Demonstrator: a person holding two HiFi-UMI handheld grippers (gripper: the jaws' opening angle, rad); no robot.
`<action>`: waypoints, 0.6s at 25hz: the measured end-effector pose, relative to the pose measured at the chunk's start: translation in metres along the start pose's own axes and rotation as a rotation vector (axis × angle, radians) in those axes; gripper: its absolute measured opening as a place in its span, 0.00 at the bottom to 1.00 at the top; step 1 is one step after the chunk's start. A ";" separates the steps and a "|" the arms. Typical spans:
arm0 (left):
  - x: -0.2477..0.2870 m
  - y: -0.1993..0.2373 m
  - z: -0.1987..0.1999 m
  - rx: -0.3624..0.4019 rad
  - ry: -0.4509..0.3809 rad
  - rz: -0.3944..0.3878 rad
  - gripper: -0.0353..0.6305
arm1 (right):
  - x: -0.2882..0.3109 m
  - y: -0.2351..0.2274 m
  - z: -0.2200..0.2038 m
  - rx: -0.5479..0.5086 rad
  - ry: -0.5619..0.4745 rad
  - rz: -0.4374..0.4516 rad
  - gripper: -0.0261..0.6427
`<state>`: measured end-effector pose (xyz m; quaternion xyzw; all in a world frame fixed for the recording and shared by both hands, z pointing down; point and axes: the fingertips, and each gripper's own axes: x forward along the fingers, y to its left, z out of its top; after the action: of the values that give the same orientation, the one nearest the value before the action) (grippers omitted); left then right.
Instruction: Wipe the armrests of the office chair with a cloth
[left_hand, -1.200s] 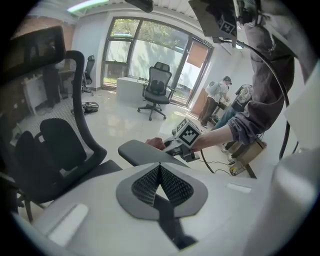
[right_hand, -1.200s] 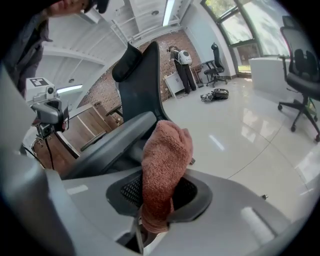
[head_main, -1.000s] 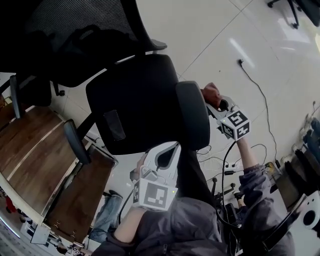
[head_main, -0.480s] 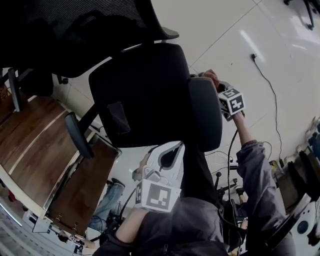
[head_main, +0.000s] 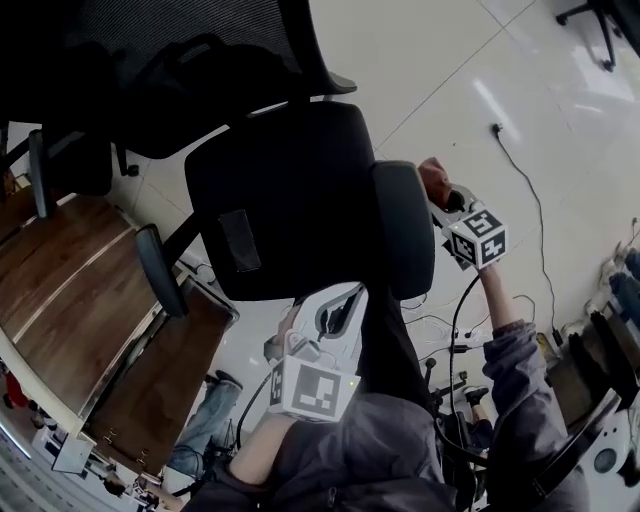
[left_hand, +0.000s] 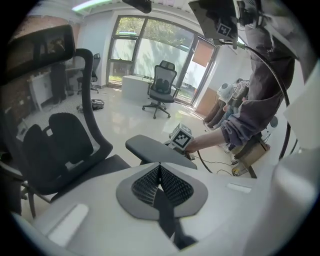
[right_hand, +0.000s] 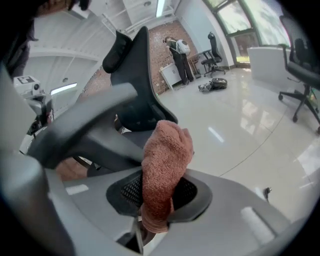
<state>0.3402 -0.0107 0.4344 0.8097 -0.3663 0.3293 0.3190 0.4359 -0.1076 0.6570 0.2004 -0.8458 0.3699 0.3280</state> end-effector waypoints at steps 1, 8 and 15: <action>-0.005 -0.002 0.001 0.005 -0.008 0.001 0.08 | -0.014 0.004 0.008 -0.009 -0.024 -0.014 0.18; -0.038 -0.003 -0.007 0.025 -0.056 0.028 0.08 | -0.093 0.041 0.063 -0.068 -0.184 -0.123 0.18; -0.072 0.015 -0.035 0.038 -0.097 0.034 0.08 | -0.118 0.116 0.098 -0.116 -0.278 -0.173 0.18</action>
<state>0.2806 0.0360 0.4036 0.8245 -0.3886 0.3017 0.2796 0.4111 -0.0954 0.4666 0.3026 -0.8824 0.2597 0.2497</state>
